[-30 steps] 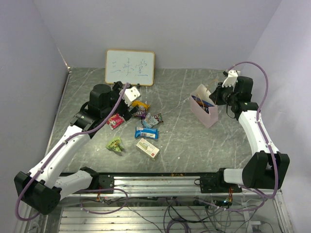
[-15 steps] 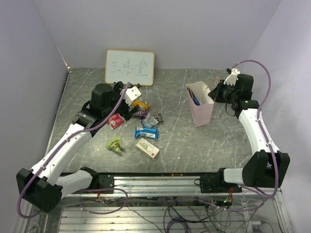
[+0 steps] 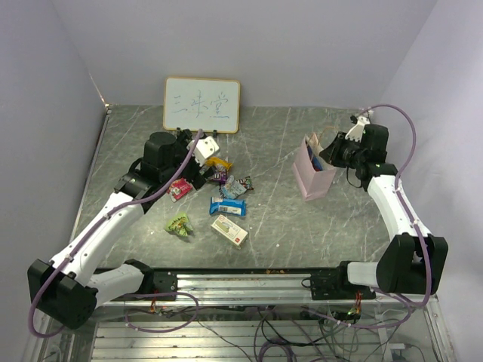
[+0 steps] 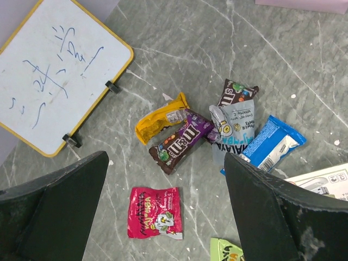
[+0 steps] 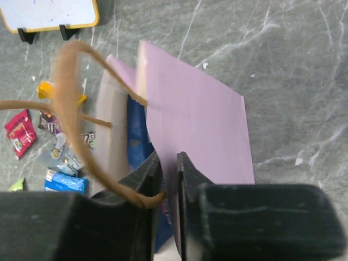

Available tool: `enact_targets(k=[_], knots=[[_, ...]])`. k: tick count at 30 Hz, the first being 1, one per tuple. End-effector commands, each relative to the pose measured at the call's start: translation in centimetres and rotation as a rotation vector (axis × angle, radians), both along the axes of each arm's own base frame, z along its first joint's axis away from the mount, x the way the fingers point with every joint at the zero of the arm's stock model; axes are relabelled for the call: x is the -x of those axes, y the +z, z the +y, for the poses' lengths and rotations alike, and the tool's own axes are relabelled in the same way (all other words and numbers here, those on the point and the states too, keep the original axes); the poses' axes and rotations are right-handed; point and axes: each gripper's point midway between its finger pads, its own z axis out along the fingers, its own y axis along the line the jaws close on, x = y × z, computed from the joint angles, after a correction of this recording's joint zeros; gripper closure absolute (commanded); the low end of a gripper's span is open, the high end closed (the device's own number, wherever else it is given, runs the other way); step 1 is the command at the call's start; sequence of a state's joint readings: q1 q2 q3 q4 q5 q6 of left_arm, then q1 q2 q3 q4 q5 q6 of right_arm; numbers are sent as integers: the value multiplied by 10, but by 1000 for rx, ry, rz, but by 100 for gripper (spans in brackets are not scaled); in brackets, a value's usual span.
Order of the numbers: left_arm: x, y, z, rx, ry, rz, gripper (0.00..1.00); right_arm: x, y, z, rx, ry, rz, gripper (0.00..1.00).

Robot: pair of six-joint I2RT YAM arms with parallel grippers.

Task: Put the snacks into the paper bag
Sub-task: Move the paper bag to the center of the board, then pick up the snack from the center of the board.

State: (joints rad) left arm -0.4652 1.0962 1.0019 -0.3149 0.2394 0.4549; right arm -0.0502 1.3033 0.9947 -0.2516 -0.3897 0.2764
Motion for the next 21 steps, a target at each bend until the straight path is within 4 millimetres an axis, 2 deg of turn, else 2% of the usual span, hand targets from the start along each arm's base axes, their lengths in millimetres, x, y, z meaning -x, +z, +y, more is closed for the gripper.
enact_targets(k=[1, 5, 6, 7, 14, 18, 21], knots=[[-6, -1, 5, 31, 47, -8, 0, 9, -11, 0, 18, 4, 29, 76], [-12, -16, 18, -12, 138, 51, 0, 9, -1, -4, 68, 19, -2, 48], [-13, -20, 21, -23, 145, 73, 0, 10, 1, -6, 85, 24, -9, 44], [-15, -24, 25, -24, 152, 98, 1, 8, 12, -8, 105, 22, -38, 41], [-12, -60, 46, -6, 128, 286, 1, 21, 42, -18, 262, 89, -102, 29], [-6, -83, 57, -19, 117, 374, 2, 35, 55, -22, 352, 143, -129, 28], [3, -102, 67, -69, 93, 442, 2, 48, 62, -16, 377, 217, -155, 28]])
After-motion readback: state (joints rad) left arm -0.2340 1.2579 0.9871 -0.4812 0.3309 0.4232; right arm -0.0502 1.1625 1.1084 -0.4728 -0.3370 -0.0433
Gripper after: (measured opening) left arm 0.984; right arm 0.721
